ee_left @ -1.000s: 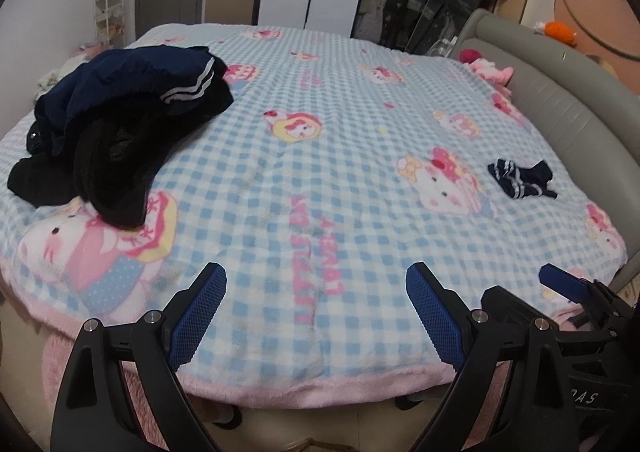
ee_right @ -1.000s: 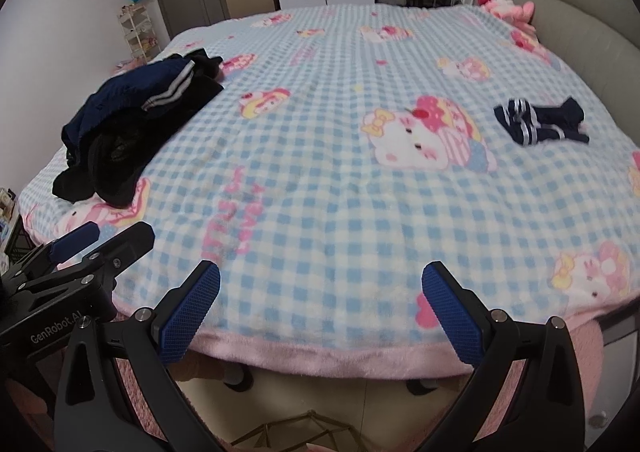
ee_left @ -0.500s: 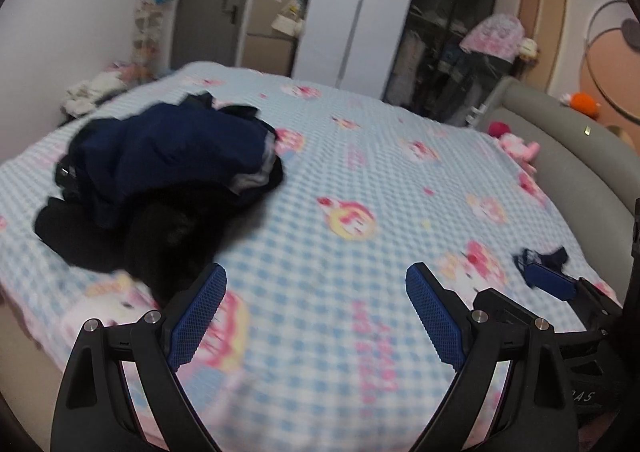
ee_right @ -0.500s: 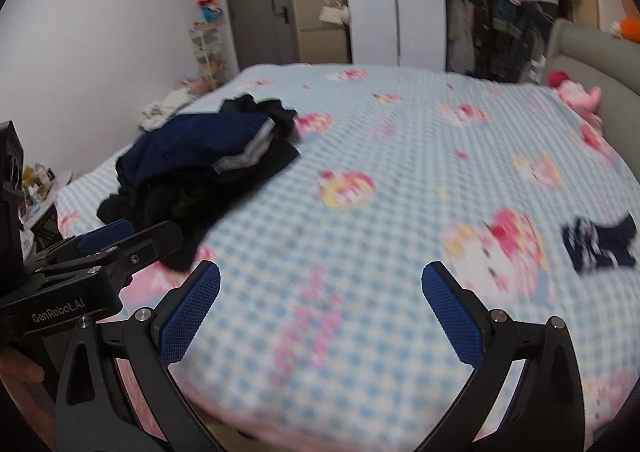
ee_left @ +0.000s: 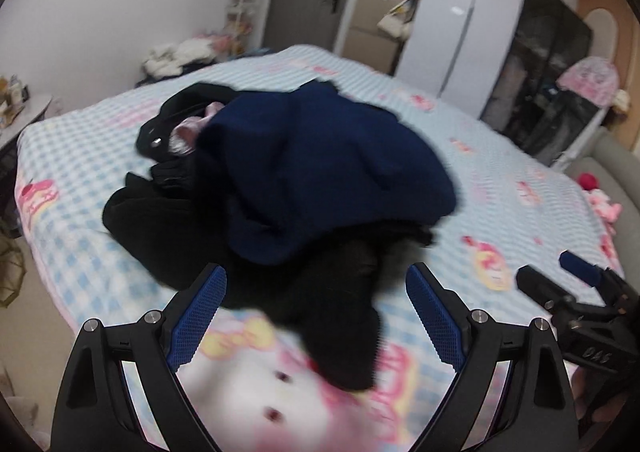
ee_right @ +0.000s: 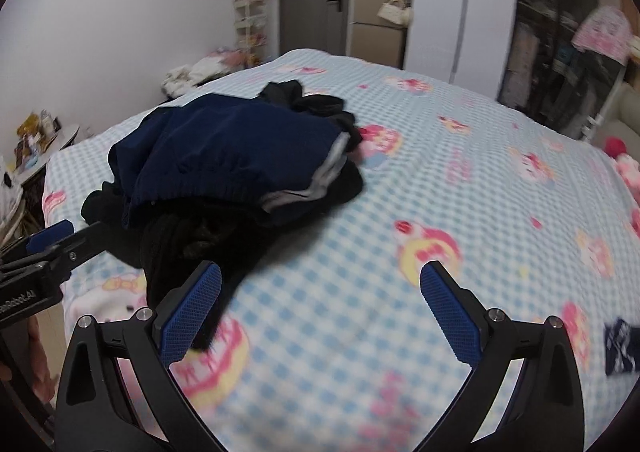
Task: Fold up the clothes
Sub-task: 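Grasp the navy knit garment's waistband with the left gripper while the right gripper grasps it too, then lift the navy garment with both grippers and pull it off the pile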
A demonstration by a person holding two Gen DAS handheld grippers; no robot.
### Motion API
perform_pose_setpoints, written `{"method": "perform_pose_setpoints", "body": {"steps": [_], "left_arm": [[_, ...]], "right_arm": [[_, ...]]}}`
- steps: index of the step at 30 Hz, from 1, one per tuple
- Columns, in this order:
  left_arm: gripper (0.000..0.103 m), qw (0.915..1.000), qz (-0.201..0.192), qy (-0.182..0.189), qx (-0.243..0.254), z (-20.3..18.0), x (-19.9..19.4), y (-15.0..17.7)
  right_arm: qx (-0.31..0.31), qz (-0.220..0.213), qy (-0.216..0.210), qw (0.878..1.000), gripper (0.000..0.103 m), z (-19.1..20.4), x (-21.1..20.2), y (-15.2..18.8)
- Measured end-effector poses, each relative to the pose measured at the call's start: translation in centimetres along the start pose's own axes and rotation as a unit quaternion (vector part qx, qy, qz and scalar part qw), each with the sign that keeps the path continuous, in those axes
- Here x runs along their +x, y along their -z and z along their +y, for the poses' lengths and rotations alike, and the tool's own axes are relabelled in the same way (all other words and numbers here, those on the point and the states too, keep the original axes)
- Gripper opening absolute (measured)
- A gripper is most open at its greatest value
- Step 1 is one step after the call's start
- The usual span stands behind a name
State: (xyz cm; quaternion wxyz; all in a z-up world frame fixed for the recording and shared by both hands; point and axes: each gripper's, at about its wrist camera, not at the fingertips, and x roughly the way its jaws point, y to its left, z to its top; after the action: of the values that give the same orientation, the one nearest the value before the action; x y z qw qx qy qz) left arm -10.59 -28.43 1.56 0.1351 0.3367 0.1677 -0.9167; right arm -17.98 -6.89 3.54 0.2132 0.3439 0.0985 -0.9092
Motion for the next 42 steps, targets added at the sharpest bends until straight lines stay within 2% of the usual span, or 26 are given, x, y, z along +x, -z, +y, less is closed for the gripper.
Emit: {"method": "perform_pose_setpoints", "body": {"steps": [3,7,8,9,10,12,15,18,19,20,21,22,23,24,25,27,31,34,38,42], "left_arm": [[0.093,0.9996,0.022,-0.016,0.006,1.9,3.1,-0.6],[0.092,0.9989,0.045,-0.014,0.006,3.7,6.1,-1.0],[0.087,0.9985,0.053,-0.01,0.007,3.9,6.9,-1.2],[0.077,0.9985,0.054,-0.01,0.007,4.0,7.2,-1.2],[0.071,0.9986,0.051,-0.01,0.008,4.1,7.4,-1.5],[0.05,0.9991,0.039,-0.016,0.007,4.3,7.5,-2.2],[0.044,0.9998,0.008,-0.013,-0.016,4.9,6.8,-3.4],[0.044,0.999,-0.019,-0.005,-0.04,5.3,6.0,-3.9],[0.045,0.9994,-0.002,0.007,-0.034,4.9,6.6,-3.7],[0.048,0.9993,0.016,0.019,-0.027,4.5,7.2,-3.6],[0.044,0.9987,0.034,0.032,-0.021,4.0,7.8,-3.5],[0.035,0.9976,0.051,0.044,-0.014,3.6,8.4,-3.3],[0.011,0.9961,0.068,0.055,-0.007,3.2,8.9,-3.2],[0.009,0.9967,0.06,0.055,0.008,2.3,8.3,-2.9],[0.009,0.9969,0.048,0.055,0.027,1.3,7.4,-2.6],[0.008,0.9961,0.04,0.065,0.044,-0.3,5.9,-2.3],[0.008,0.9936,0.028,0.095,0.056,-2.3,3.3,-2.4],[0.008,0.9888,0.028,0.133,0.061,-4.5,1.2,-2.7],[0.008,0.9766,0.012,0.188,0.103,-8.2,-2.1,-2.3],[0.008,0.961,0.037,0.241,0.131,-13.4,-4.2,-0.1]], "right_arm": [[-0.018,0.013,-0.01,1.0,0.101,1.9,3.5,-1.4],[-0.051,0.035,0.014,0.998,0.1,4.1,8.4,-2.4],[-0.057,0.041,0.021,0.997,0.1,4.4,9.5,-2.5],[-0.064,0.048,0.026,0.996,0.096,4.7,10.5,-2.5],[-0.067,0.05,0.03,0.996,0.093,4.9,11.2,-2.7],[-0.068,0.047,0.034,0.996,0.093,5.1,11.8,-3.0],[-0.046,0.022,0.02,0.999,0.093,4.7,11.5,-4.1],[-0.022,-0.01,0.008,1.0,0.093,4.2,10.7,-5.0],[-0.018,-0.016,0.004,1.0,0.093,4.1,10.6,-5.2],[-0.025,-0.005,-0.002,1.0,0.091,4.4,11.2,-5.2],[-0.033,0.01,-0.009,0.999,0.077,4.7,11.9,-5.3],[-0.035,0.031,-0.016,0.999,0.065,4.8,12.8,-5.1],[-0.034,0.053,-0.024,0.998,0.043,4.8,13.6,-4.9],[-0.033,0.074,-0.032,0.996,0.03,4.9,14.5,-4.6],[-0.02,0.078,-0.036,0.996,0.029,4.6,14.6,-4.4],[-0.004,0.058,-0.04,0.998,0.026,3.4,13.3,-4.0],[0.017,0.01,-0.019,1.0,0.022,0.3,8.7,-3.8],[0.037,-0.024,-0.002,0.999,0.016,-2.5,4.7,-3.8],[0.055,-0.072,0.021,0.996,0.015,-6.8,-1.5,-2.8],[0.076,-0.101,0.059,0.99,0.014,-8.2,-7.4,0.1]]}}
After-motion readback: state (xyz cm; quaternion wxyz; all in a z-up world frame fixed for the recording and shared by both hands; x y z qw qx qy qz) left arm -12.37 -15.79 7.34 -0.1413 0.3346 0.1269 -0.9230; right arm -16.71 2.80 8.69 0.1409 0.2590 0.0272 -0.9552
